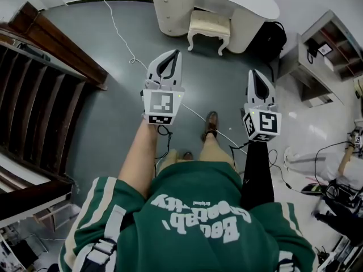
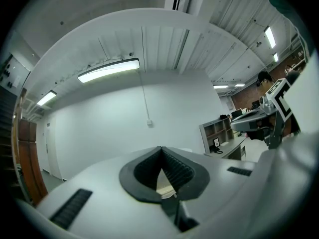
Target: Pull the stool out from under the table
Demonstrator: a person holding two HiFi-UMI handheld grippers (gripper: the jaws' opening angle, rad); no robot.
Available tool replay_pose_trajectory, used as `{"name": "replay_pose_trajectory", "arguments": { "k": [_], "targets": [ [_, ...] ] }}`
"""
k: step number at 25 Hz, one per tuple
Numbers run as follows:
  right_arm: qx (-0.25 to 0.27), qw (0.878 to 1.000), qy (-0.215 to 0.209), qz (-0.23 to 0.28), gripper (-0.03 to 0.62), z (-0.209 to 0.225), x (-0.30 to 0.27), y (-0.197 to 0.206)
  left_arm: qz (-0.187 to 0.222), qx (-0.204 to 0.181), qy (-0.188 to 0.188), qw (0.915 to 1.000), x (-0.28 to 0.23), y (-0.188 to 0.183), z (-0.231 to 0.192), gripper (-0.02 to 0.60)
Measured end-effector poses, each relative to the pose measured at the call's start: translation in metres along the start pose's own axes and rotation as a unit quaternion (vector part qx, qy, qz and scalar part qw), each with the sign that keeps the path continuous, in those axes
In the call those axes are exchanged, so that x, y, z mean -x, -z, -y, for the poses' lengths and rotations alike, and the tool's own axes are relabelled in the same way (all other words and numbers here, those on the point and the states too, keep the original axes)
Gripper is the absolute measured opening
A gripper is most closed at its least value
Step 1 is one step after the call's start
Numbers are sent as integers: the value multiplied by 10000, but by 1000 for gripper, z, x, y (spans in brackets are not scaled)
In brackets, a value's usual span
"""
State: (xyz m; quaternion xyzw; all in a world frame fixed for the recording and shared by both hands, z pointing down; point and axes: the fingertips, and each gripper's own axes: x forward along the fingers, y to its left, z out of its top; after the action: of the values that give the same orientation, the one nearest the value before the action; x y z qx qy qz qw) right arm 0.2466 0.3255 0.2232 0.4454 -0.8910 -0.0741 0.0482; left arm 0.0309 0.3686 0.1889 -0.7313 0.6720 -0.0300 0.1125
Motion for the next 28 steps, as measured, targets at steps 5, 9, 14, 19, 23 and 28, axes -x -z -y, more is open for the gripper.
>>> {"name": "replay_pose_trajectory", "arguments": {
  "k": [5, 9, 14, 19, 23, 28],
  "targets": [
    [-64, 9996, -137, 240, 9, 24, -65, 5, 101, -26, -112, 9999, -55, 15, -18, 14],
    [-39, 9989, -285, 369, 9, 55, -141, 16, 104, 7, -220, 9997, -124, 32, -38, 14],
    [-70, 9979, -510, 391, 9, 105, -257, 13, 29, -76, -251, 9997, -236, 45, -65, 14],
    [84, 9967, -692, 416, 9, 146, -364, 5, -85, -218, -350, 9991, -339, 56, -97, 14],
    [131, 9953, -865, 426, 9, 170, -425, 4, -117, -269, -393, 9988, -400, 63, -113, 14],
    [124, 9943, -992, 365, 9, 182, -467, 16, -195, -268, -408, 9986, -445, 77, -126, 14]
  ]
}}
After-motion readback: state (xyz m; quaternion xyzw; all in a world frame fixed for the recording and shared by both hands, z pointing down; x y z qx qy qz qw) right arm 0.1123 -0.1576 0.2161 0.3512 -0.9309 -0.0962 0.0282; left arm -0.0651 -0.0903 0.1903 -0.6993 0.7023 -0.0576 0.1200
